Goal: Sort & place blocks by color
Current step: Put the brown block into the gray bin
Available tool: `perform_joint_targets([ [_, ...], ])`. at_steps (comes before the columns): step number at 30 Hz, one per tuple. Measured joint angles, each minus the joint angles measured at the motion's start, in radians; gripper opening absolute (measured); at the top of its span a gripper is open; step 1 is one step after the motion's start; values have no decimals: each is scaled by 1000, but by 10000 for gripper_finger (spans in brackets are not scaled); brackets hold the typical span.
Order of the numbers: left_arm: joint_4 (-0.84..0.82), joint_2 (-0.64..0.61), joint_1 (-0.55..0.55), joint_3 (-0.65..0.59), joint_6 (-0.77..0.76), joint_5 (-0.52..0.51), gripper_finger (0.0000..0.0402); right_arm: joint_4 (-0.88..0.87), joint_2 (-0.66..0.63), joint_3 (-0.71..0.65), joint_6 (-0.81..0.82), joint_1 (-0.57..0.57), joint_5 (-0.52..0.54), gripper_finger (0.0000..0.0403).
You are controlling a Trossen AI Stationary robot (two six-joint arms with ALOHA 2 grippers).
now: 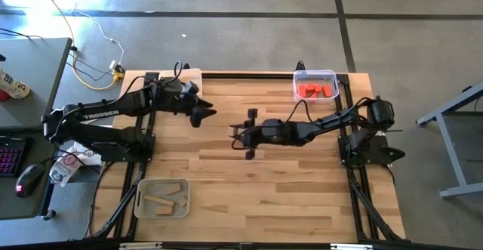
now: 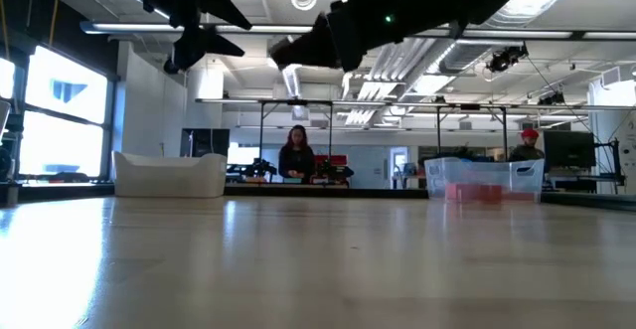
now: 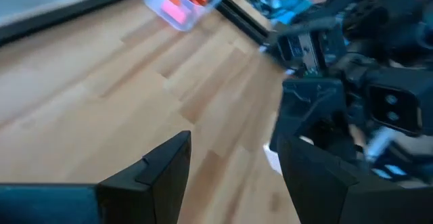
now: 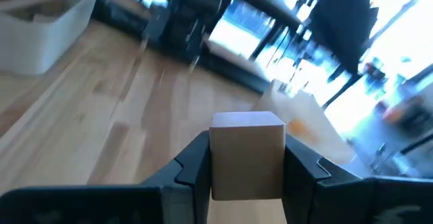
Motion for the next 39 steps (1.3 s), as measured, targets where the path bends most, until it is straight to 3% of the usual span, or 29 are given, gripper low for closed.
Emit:
perform_joint_targets([
  [9, 81, 0, 7, 0, -116, 234, 207, 246, 0, 0, -157, 0, -44, 106],
  [26, 292, 0, -85, 0, -144, 280, 207, 436, 0, 0, -222, -5, -153, 106],
  [39, 309, 25, -98, 0, -127, 267, 207, 466, 0, 0, -220, -5, -188, 106],
])
